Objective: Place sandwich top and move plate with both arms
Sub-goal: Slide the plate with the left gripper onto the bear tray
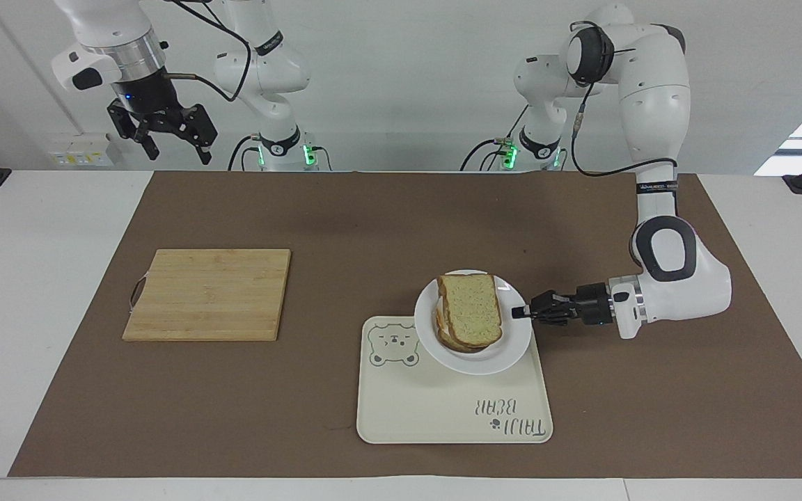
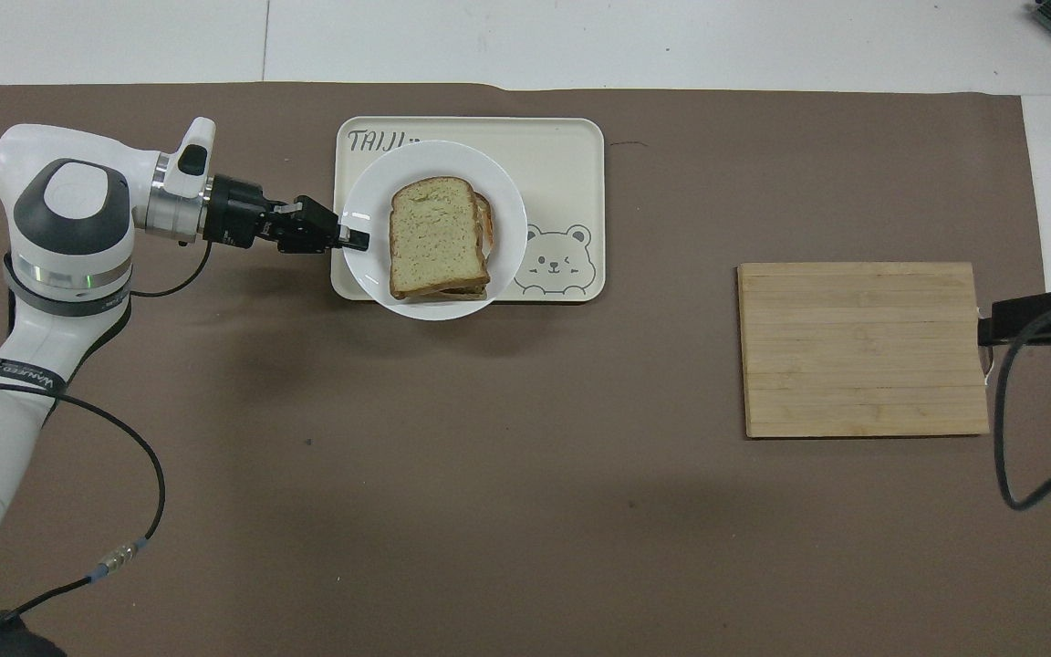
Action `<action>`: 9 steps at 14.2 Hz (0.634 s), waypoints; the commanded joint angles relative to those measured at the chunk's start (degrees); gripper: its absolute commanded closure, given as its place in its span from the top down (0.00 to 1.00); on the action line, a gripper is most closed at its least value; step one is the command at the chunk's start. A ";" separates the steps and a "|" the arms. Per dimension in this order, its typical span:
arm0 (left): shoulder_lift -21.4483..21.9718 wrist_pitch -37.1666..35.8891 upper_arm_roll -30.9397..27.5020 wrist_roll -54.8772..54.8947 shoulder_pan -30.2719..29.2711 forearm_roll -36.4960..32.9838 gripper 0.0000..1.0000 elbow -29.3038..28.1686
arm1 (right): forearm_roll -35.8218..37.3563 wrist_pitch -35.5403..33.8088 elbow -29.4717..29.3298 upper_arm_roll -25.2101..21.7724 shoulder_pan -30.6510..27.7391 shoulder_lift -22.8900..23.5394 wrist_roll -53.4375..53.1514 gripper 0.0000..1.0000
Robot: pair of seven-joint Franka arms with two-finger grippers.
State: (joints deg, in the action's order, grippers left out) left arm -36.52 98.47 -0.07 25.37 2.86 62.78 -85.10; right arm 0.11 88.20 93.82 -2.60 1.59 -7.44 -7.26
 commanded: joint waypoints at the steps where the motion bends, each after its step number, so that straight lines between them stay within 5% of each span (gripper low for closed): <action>1: -2.85 0.57 1.30 -1.11 -0.66 -0.64 0.00 4.33 | 0.94 1.09 1.45 0.32 -0.62 -1.00 1.72 1.00; 9: -6.88 5.24 2.53 -1.02 0.22 -0.64 0.00 6.60 | 0.06 0.65 0.92 0.49 -0.54 -0.65 1.37 1.00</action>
State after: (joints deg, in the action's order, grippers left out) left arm -40.27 103.57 1.56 25.37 2.96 62.72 -82.72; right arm 0.11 88.26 93.88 -2.59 1.60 -7.44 -7.25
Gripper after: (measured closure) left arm 0.960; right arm 0.000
